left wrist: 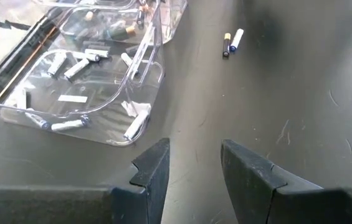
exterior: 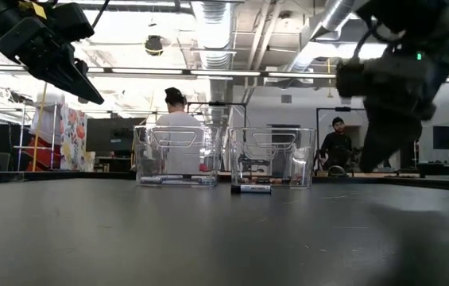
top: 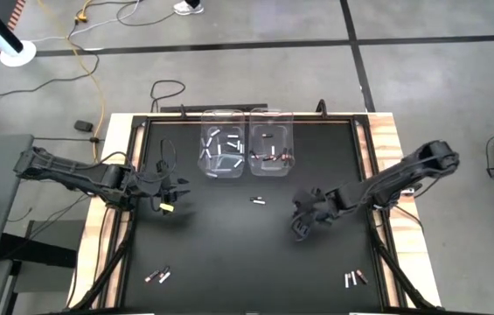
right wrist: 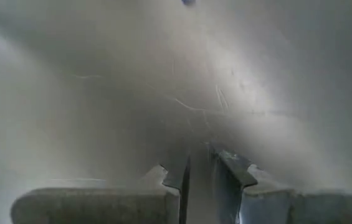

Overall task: Sort batteries
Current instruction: Put the white battery into the left transparent bin, then put the black battery into the right transparent bin

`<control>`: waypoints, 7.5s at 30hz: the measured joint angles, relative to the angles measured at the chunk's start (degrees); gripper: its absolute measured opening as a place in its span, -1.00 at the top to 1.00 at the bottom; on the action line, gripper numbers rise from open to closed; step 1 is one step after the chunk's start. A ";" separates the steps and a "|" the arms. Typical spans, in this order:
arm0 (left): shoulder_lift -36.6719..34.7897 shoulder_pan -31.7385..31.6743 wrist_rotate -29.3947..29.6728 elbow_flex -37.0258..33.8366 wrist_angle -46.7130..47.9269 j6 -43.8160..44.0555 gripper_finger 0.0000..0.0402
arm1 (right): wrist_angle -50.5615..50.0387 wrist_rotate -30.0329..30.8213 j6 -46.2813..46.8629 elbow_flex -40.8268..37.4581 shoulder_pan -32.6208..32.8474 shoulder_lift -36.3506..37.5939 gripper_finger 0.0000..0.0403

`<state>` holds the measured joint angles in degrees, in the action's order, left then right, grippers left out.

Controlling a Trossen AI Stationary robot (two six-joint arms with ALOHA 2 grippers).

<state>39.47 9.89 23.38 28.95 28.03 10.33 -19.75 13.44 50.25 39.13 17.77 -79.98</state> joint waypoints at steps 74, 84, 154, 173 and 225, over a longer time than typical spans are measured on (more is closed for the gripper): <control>-0.01 0.00 -0.02 -0.02 2.60 2.99 0.31 | 22.19 2.44 -25.02 1.79 -8.67 -16.67 0.30; -0.01 -0.02 -0.02 -0.02 2.62 2.40 0.31 | 27.78 3.15 -30.19 1.86 -10.44 -19.70 0.36; -0.01 -0.01 -0.02 -0.02 4.67 4.50 0.31 | 36.05 -4.13 -33.36 11.10 -9.28 -29.87 0.84; 0.00 0.00 -0.02 -0.02 4.36 3.51 0.31 | 32.78 0.23 -37.22 14.82 -12.41 -9.22 0.84; 0.01 -0.01 -0.02 0.00 4.24 4.48 0.31 | -10.22 -12.20 -38.26 79.21 -37.78 -57.18 0.44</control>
<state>39.48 9.88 23.35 28.95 32.27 14.81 -29.97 1.23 11.99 118.34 -20.01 -137.16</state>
